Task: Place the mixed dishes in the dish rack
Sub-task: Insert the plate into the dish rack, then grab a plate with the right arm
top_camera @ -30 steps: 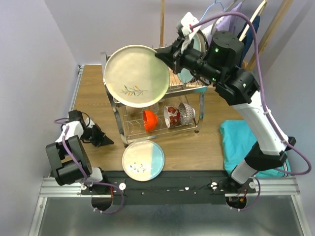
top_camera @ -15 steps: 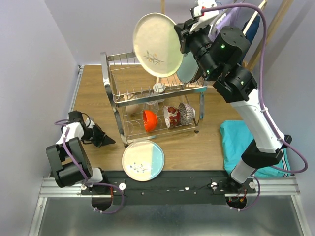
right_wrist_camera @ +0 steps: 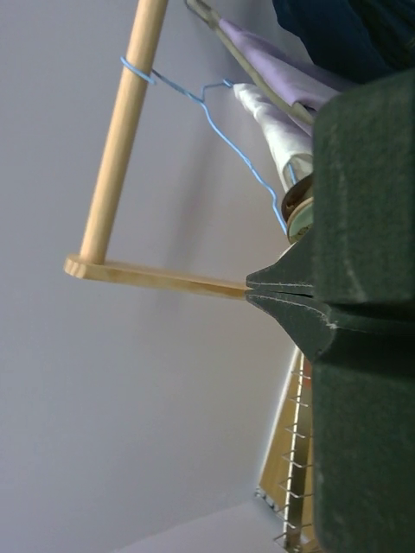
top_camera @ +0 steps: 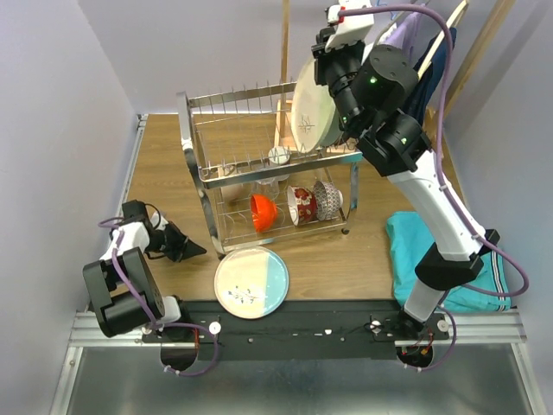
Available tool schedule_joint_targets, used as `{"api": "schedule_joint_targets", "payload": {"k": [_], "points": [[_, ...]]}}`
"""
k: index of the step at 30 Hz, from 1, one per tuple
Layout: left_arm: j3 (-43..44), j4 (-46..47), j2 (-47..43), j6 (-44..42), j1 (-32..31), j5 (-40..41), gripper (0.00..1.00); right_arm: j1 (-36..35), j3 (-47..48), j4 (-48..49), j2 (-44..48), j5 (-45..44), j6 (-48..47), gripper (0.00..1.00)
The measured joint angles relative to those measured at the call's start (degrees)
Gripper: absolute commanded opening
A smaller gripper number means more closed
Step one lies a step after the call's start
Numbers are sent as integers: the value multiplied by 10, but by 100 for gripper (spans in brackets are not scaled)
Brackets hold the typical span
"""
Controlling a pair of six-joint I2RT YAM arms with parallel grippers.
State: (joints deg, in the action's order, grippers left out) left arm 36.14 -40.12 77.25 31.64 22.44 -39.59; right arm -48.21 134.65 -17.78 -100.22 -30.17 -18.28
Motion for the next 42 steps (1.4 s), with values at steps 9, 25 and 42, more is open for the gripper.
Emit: {"api": "schedule_joint_targets", "payload": {"k": [9,25,42], "points": [[-7,7,-3,8,0,-2,0,-4,2,18,18,-18,-4,0],[18,73,-122,-36,-1,-48,48,-17,-202,-148,172,268,129,68],[9,66,-58,-35,-1,-58,48,-20,-221,-152,165,151,148,61]]}}
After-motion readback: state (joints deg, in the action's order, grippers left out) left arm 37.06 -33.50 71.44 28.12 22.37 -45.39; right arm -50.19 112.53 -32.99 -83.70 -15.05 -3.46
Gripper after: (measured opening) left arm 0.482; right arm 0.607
